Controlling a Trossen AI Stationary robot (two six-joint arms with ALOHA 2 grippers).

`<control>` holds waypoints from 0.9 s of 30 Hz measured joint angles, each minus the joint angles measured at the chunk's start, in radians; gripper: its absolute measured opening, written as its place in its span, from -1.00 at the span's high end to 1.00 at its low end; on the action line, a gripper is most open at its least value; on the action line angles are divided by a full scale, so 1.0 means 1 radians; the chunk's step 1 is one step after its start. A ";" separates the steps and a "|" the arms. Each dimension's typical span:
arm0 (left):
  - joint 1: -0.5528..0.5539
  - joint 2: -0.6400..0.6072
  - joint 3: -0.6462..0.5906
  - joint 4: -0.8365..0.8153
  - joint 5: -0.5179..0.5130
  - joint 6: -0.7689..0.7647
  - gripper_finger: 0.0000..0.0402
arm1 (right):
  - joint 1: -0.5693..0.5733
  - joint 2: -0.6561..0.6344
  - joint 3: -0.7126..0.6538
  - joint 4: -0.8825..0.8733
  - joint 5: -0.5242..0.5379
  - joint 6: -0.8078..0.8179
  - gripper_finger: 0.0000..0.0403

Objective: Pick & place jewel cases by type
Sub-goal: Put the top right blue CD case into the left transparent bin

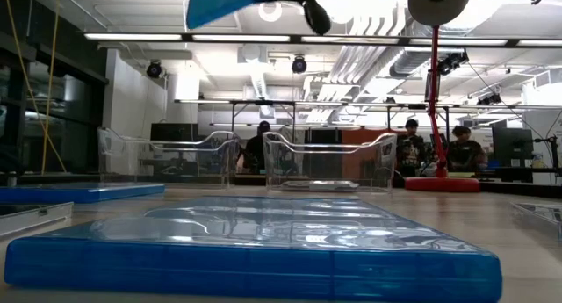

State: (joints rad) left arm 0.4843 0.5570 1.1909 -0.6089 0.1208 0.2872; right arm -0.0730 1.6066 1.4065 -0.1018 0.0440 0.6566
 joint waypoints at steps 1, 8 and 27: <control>0.000 -0.018 -0.023 0.003 0.001 -0.008 -0.45 | -0.014 0.013 0.007 0.001 -0.009 0.003 0.87; 0.000 -0.130 -0.200 0.081 0.028 -0.090 -0.45 | -0.114 0.117 0.073 0.002 -0.080 0.020 0.87; 0.000 -0.310 -0.366 0.171 0.087 -0.183 -0.45 | -0.224 0.490 0.510 -0.121 -0.289 -0.007 0.86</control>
State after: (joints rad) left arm 0.4843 0.2475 0.8249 -0.4378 0.2077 0.1039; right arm -0.2966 2.0970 1.9165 -0.2228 -0.2449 0.6497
